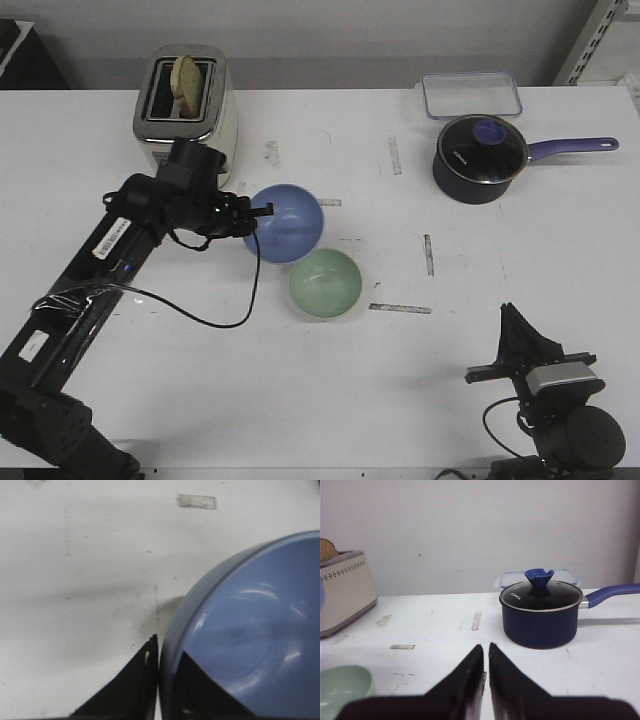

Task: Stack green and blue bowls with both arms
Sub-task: 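Lift the blue bowl with the left gripper and carry it over the green bowl, then lower the blue bowl into the green bowl and open the left gripper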

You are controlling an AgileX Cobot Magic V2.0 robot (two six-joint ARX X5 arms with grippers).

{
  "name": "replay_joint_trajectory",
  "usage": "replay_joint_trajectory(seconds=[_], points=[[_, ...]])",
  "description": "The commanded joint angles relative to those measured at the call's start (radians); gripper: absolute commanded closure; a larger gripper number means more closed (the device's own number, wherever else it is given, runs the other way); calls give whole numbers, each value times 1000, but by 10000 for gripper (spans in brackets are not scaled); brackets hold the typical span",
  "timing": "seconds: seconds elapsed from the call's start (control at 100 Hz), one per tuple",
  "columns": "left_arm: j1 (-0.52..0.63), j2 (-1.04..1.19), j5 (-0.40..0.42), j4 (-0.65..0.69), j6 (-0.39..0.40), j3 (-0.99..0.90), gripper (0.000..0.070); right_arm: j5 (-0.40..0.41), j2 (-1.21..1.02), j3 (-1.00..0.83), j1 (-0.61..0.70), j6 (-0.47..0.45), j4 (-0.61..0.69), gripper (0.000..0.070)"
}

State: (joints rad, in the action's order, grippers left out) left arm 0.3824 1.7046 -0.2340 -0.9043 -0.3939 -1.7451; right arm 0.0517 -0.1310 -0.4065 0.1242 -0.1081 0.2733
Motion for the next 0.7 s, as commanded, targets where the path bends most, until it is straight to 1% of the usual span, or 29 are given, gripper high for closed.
replay_joint_trajectory(seconds=[0.0,0.14,0.29,0.53,0.69], points=[[41,52,1,12,-20,-20,699,0,2,0,1,4,-11,694],[124,102,1,13,-24,-20,699,0,2,0,1,4,-11,694],[175,145,1,-2,-15,-20,699,0,2,0,1,4,-11,694],[206,174,3,-28,-10,-20,699,0,2,0,1,4,-11,694],[216,174,42,-42,-5,-20,683,0,2,0,1,4,-11,694]])
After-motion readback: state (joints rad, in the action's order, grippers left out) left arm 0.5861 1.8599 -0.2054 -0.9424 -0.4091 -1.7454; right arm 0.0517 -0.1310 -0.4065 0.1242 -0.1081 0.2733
